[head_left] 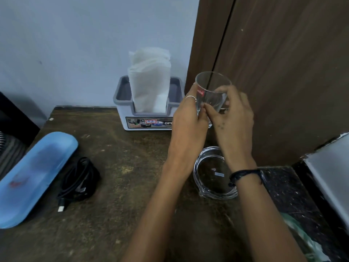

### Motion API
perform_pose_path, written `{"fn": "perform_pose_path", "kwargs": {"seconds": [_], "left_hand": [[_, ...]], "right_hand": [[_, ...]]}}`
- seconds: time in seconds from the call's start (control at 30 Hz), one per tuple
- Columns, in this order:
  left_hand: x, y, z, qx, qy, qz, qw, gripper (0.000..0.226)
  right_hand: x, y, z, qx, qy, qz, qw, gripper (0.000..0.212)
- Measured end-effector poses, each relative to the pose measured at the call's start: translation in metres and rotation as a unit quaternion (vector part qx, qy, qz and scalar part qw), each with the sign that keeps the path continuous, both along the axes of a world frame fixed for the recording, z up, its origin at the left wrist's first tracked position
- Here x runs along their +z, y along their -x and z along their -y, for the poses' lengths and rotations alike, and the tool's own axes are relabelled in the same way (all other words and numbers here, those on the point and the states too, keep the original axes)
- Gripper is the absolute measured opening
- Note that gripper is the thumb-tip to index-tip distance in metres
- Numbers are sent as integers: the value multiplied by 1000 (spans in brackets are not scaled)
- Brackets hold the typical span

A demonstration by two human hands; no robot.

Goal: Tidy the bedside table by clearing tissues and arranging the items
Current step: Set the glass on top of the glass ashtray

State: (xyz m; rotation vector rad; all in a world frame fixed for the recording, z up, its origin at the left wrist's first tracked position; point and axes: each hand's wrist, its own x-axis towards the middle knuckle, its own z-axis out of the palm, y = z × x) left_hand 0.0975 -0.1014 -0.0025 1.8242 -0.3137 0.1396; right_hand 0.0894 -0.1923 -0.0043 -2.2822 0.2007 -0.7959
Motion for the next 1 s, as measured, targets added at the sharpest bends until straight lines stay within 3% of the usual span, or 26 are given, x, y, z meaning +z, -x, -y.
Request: {"fn": "perform_pose_path", "kwargs": {"seconds": [0.13,0.5,0.73,1.0], "left_hand": [[-6,-1,-1,-8,-21,-7,1000,69],[44,24,-18,-49,31,35,998,68],[47,65,-29,-96,0,-14,995,79],[15,97,-22,-35,-13,-53,998,81]], "right_hand": [[3,0,0,-4,2,24,1000,24],[60,47,8,46,-49,86,994,25],[73,102,14,124,-146,28,981,25],[46,122,31,183,-180,-33,966,29]]}}
